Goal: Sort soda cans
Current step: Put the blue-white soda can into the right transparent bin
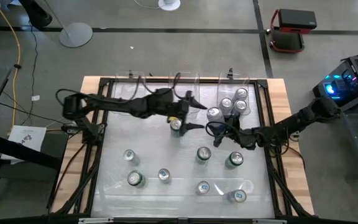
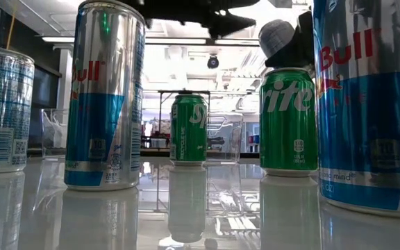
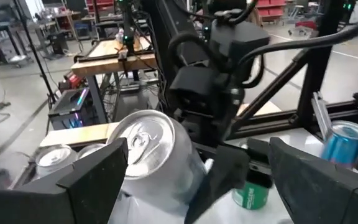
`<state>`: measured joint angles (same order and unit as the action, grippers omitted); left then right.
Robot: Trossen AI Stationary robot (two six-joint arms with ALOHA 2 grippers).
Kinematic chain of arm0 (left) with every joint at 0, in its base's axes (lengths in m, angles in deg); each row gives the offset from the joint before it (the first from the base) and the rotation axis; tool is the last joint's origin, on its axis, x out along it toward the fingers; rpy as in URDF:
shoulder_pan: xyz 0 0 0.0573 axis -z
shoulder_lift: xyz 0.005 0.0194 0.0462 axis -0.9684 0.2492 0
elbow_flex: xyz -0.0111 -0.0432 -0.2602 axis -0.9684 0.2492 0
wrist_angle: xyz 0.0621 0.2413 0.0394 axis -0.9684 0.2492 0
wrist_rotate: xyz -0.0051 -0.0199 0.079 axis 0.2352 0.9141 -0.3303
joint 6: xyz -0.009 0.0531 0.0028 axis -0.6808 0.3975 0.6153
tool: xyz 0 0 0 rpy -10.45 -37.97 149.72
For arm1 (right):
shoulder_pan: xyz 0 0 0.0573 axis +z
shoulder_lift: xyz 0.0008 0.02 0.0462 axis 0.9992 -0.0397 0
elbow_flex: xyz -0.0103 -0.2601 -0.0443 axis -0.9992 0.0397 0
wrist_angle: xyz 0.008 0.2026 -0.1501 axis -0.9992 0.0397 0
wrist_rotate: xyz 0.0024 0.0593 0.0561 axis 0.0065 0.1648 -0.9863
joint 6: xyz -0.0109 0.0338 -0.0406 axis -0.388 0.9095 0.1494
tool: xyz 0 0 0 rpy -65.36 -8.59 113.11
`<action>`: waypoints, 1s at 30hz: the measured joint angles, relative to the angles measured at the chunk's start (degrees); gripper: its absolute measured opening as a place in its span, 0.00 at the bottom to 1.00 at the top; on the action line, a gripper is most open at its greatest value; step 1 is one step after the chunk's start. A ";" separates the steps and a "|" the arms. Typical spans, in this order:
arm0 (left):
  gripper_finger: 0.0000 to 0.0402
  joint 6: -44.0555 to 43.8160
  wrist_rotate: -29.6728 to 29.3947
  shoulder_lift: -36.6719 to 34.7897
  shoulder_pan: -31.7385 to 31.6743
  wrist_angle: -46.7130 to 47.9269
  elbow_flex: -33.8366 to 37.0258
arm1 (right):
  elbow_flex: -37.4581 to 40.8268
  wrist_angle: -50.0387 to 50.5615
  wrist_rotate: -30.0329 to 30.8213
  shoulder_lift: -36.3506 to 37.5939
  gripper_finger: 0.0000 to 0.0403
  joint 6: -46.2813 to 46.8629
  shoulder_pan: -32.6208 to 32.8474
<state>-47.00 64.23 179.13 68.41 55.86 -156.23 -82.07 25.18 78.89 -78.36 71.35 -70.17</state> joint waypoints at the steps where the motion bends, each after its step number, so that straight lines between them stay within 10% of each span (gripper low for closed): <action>1: 0.90 -1.00 -0.40 1.24 -0.01 0.01 -1.12 | 0.00 -0.02 -0.02 0.00 0.69 0.06 0.00; 30: 0.87 -15.09 0.70 12.30 -0.11 -15.69 -3.52 | -0.07 -5.25 -2.21 -0.33 0.69 -6.01 0.13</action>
<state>-62.08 64.93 191.42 68.30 40.17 -159.75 -82.14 19.92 76.69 -78.69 65.34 -70.03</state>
